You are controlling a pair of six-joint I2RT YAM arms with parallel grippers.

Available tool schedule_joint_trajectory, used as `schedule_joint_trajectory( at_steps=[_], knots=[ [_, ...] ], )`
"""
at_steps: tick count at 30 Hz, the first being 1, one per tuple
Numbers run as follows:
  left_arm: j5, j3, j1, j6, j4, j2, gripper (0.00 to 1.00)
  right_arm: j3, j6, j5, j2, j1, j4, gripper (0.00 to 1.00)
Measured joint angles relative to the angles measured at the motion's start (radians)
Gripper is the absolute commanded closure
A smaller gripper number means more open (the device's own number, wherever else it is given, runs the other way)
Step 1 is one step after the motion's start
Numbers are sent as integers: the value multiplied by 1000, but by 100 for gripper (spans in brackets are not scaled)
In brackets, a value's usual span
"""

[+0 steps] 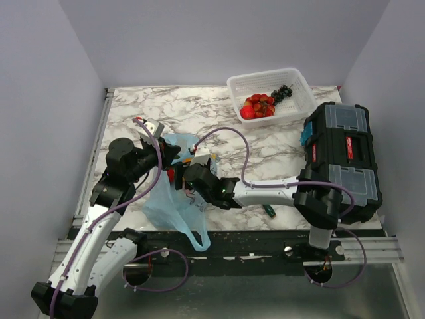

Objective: Take the fake fruits out of the plastic bag
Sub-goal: Take out the fake fruit from the plastic bag.

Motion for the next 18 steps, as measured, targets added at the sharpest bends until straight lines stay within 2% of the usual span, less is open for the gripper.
schedule_joint_trajectory(
  at_steps=[5, 6, 8, 10, 14, 18],
  knots=[
    [0, 0, 0, 0, 0, 0, 100, 70, 185, -3, 76, -36, -41, 20],
    [0, 0, 0, -1, 0, 0, 100, 91, 221, 1, 94, -42, -68, 17],
    [0, 0, 0, -1, 0, 0, 100, 144, 293, 20, 134, -50, -137, 5],
    [1, 0, 0, -1, 0, 0, 100, 198, 368, 57, 173, -56, -212, 1],
    [1, 0, 0, -3, 0, -1, 100, 245, 454, 97, 208, -58, -299, 1],
    [2, 0, 0, -8, 0, -4, 100, 265, 487, 98, 239, -70, -312, 3]
  ],
)
